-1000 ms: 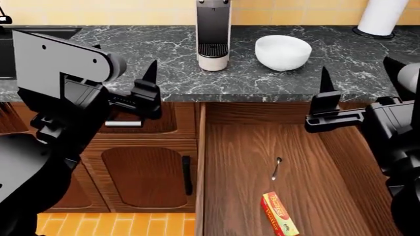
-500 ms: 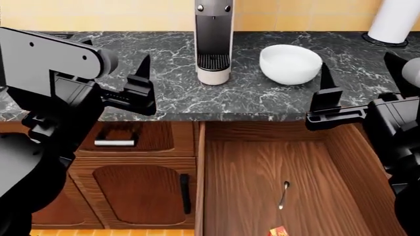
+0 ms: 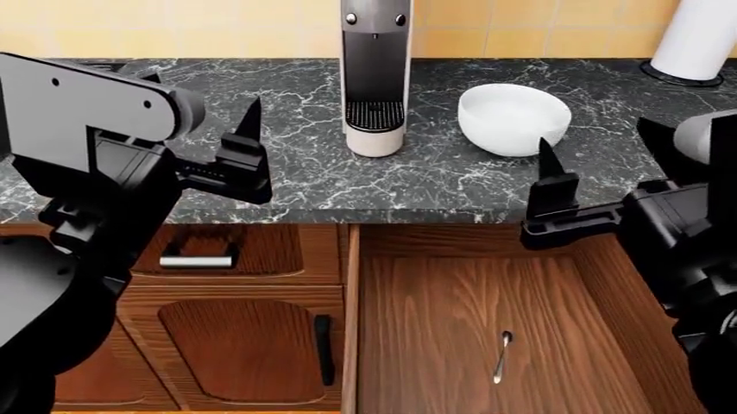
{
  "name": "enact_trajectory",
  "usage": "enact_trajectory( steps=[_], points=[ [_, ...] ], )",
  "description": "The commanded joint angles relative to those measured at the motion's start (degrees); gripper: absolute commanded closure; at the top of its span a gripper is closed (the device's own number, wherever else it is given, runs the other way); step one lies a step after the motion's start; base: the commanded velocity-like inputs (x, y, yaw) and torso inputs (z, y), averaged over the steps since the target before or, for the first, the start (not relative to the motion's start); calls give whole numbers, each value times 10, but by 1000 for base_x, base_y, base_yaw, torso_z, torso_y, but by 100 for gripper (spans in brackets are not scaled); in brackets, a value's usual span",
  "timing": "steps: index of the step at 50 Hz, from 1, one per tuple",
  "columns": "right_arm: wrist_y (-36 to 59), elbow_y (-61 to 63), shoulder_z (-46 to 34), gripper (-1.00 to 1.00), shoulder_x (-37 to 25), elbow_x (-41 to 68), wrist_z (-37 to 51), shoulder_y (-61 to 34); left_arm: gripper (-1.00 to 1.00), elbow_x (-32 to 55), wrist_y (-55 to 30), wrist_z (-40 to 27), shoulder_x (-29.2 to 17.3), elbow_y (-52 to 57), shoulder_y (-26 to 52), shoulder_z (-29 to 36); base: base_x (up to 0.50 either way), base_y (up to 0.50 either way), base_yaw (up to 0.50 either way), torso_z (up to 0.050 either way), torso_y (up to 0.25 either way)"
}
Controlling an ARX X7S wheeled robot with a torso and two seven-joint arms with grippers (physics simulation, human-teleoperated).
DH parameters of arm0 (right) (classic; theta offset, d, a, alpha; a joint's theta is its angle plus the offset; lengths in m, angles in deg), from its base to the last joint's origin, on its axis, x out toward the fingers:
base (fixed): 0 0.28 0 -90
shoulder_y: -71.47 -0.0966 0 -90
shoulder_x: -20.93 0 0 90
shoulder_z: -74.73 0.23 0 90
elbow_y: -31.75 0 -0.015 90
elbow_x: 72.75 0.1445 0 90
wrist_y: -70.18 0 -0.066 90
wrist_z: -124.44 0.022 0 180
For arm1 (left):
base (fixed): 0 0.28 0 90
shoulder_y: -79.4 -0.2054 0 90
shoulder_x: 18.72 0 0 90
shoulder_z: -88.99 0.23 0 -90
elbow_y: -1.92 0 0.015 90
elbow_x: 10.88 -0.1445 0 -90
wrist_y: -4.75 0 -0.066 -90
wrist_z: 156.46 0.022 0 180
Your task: Place the bar in the bowl and close the drawer.
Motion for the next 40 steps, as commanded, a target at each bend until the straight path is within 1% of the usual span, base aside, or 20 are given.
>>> enact_trajectory(
  steps=[1, 4, 15, 31, 40],
  points=[
    [-21, -79, -20, -100, -67, 264, 158, 1, -100, 0, 14, -3, -5, -5, -12, 3, 0, 0, 0, 0, 0],
    [-34, -88, -38, -100, -90, 309, 180, 9, -100, 1, 16, -4, -4, -5, -15, 3, 0, 0, 0, 0, 0],
    [-51, -90, -70, -100, -132, 380, 190, 67, -100, -5, 37, -4, -8, -16, -28, 10, 0, 0, 0, 0, 0],
    [-40, -66, -101, -100, -139, 383, 175, 160, -100, 1, 47, -9, -7, -19, -40, 15, 0, 0, 0, 0, 0],
    [-24, -51, -110, -100, -140, 361, 152, 218, -100, 2, 53, -12, -9, -24, -42, 15, 0, 0, 0, 0, 0]
  ],
)
